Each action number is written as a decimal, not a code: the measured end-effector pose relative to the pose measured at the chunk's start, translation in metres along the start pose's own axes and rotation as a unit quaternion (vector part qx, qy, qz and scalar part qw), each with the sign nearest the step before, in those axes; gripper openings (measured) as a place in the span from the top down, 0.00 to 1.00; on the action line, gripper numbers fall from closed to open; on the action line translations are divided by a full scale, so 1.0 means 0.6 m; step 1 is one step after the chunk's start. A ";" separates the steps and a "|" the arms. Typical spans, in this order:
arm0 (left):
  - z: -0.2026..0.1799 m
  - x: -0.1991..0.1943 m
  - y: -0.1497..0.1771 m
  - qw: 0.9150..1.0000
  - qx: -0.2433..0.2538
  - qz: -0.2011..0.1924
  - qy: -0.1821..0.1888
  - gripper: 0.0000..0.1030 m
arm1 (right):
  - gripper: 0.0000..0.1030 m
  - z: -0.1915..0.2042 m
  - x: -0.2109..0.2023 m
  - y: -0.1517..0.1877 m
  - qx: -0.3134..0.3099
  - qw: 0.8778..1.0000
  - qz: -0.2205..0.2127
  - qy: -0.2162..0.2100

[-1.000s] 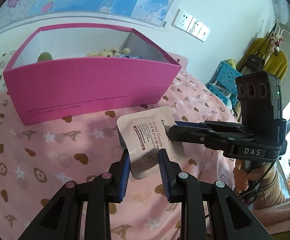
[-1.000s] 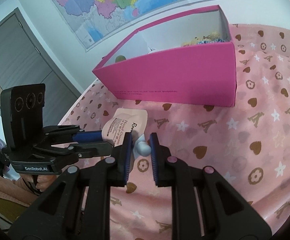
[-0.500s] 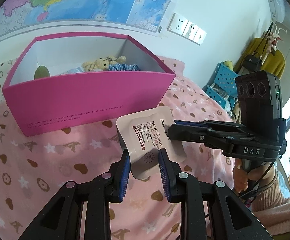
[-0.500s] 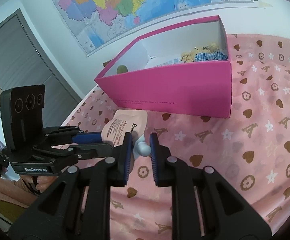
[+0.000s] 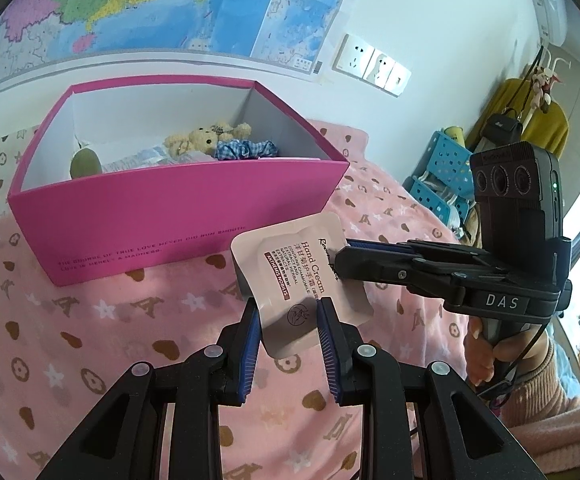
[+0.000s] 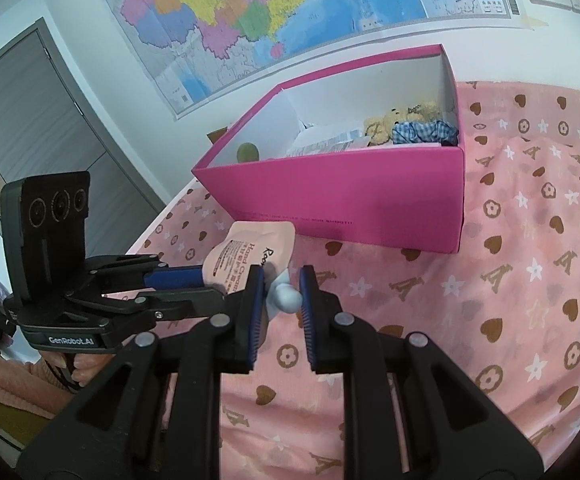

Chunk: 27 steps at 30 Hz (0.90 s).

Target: Organize soft objects

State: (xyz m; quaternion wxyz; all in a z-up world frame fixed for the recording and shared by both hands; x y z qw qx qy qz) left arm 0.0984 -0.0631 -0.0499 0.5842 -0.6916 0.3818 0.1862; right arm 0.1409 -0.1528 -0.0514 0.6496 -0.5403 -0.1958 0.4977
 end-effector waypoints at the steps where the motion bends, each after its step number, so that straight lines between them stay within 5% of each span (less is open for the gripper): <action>1: 0.000 0.000 -0.001 1.000 0.000 -0.001 0.000 0.74 | 0.80 0.000 0.000 -0.001 0.000 1.000 0.000 -0.001; 27: -0.008 -0.014 -0.015 1.000 0.005 -0.014 -0.004 0.74 | 0.80 0.006 -0.010 -0.024 -0.008 1.000 -0.014 0.003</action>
Point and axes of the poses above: each gripper's, at about its wrist camera, not at the fingertips, and x roughly the way its jaws point, z to its left, y to its underside, the point moved 8 cm from there along x, roughly the way its jaws point, and after that the axes turned 7 degrees about -y, right-handed, at the moved point
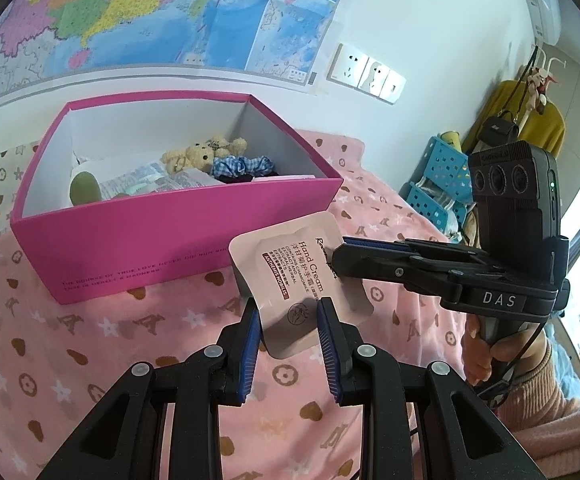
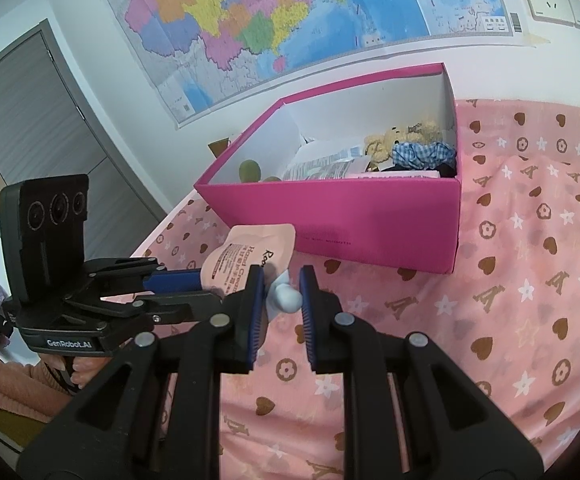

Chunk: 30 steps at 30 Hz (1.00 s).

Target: Organize soft objects

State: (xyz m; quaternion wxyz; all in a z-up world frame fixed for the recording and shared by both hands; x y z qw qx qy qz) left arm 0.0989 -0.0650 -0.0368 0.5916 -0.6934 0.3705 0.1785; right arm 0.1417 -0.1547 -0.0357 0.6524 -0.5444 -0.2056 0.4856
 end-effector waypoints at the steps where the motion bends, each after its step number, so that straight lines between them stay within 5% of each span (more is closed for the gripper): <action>1: 0.000 0.000 0.000 1.000 0.001 0.000 0.000 0.74 | 0.80 0.000 0.000 0.000 0.000 1.000 0.000 0.000; 30: -0.003 -0.005 -0.012 1.000 0.002 -0.012 -0.002 0.74 | 0.80 0.004 -0.007 -0.020 -0.007 1.000 -0.009 0.003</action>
Point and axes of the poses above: each gripper's, at about its wrist camera, not at the fingertips, and x roughly the way its jaws point, z to its left, y to its underside, the point moved 8 cm from there along x, roughly the way its jaws point, and after that the axes turned 7 degrees about -y, right-handed, at the moved point
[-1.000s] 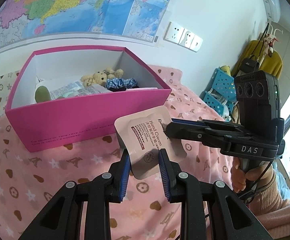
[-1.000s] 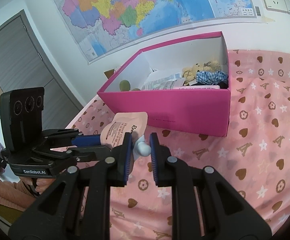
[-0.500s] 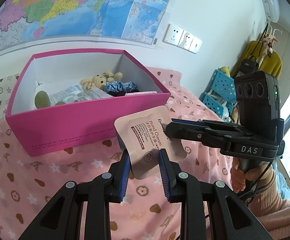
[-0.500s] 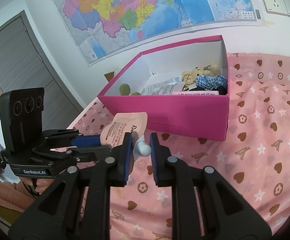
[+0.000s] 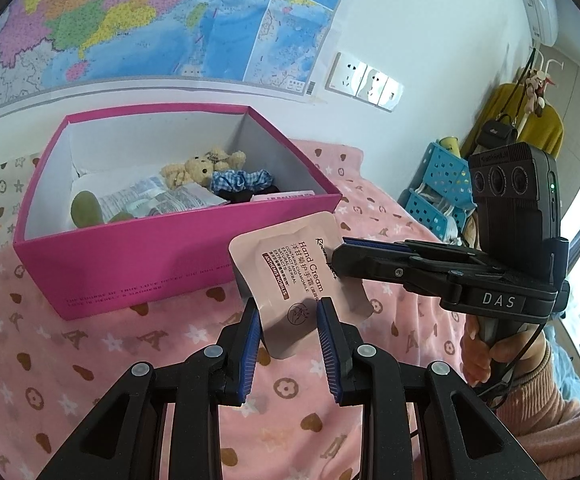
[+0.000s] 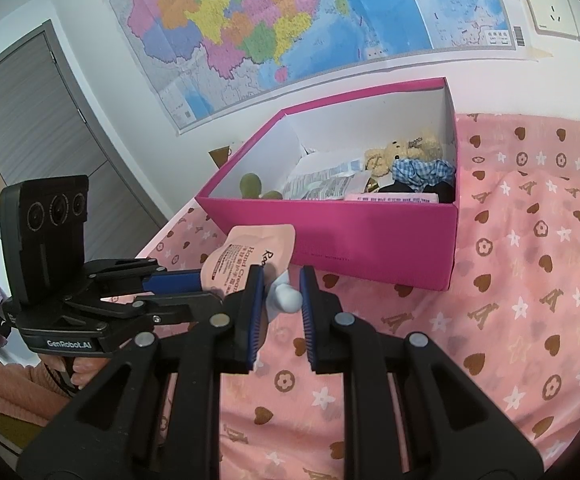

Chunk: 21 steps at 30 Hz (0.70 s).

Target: Organize soft objects

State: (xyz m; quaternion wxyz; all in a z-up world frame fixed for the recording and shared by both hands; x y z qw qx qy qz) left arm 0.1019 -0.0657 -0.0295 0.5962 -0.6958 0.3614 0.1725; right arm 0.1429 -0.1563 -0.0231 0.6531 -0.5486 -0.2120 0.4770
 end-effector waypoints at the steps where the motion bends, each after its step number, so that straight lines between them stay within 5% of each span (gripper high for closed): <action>1: 0.000 0.000 0.000 1.000 0.000 0.000 0.000 0.74 | 0.80 0.001 0.000 0.000 0.000 1.000 -0.001 0.000; 21: 0.004 -0.004 -0.011 1.000 0.000 -0.012 -0.003 0.74 | 0.80 0.002 0.004 -0.030 -0.014 1.000 -0.006 -0.002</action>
Point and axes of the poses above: each gripper's, at about its wrist camera, not at the fingertips, and x roughly the way its jaws point, z to its left, y to its underside, the point moved 8 cm from there along x, roughly the way its jaws point, and after that the axes turned 7 degrees about -y, right-handed, at the moved point
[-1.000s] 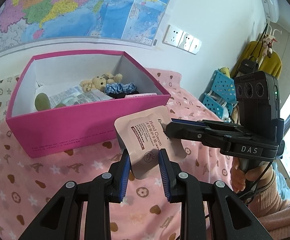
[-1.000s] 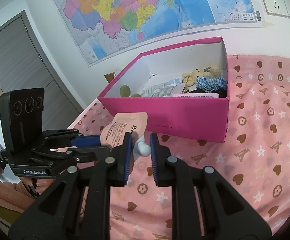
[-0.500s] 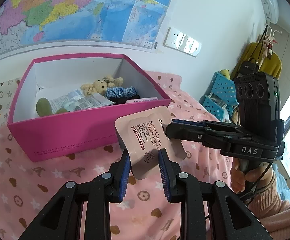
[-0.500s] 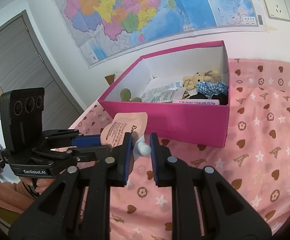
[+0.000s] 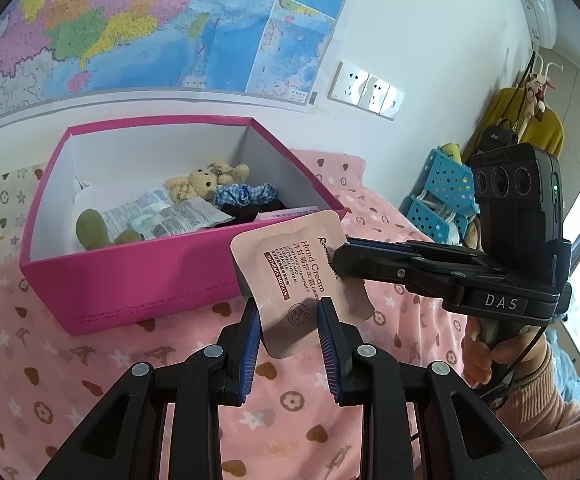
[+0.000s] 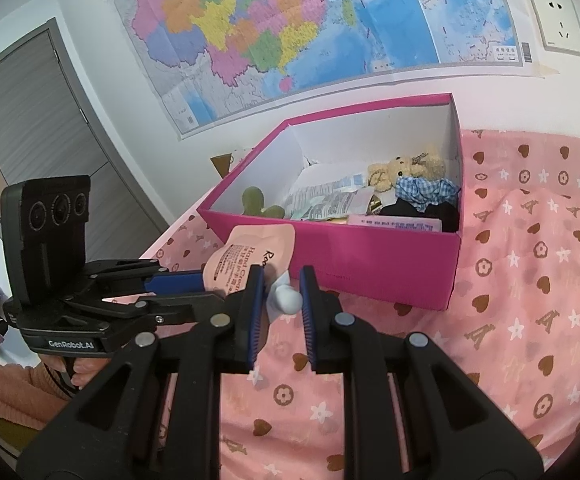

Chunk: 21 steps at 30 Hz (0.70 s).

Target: Organize soft objects

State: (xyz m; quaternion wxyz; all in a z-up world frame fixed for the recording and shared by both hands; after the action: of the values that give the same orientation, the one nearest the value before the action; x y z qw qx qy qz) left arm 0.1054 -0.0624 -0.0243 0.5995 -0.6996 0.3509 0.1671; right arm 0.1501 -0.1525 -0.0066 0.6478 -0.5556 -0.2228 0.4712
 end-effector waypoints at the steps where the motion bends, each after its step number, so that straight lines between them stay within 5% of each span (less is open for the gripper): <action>1: 0.000 0.000 -0.001 1.000 0.000 0.000 0.000 0.74 | 0.80 0.000 -0.002 0.000 -0.001 1.000 0.000 0.000; 21: 0.004 0.006 -0.015 1.000 -0.003 -0.005 0.000 0.74 | 0.80 -0.002 0.001 -0.022 -0.017 1.000 -0.005 -0.001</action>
State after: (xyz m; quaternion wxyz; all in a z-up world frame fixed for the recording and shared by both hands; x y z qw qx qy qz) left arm 0.1147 -0.0612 -0.0207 0.5980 -0.7034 0.3470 0.1650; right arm 0.1563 -0.1519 0.0049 0.6406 -0.5647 -0.2341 0.4647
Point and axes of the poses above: each gripper's, at about its wrist camera, not at the fingertips, and x roughly the way its jaws point, z to its left, y to its underside, the point moved 8 cm from there along x, roughly the way its jaws point, and after that the axes turned 7 degrees about -y, right-handed, at the moved point
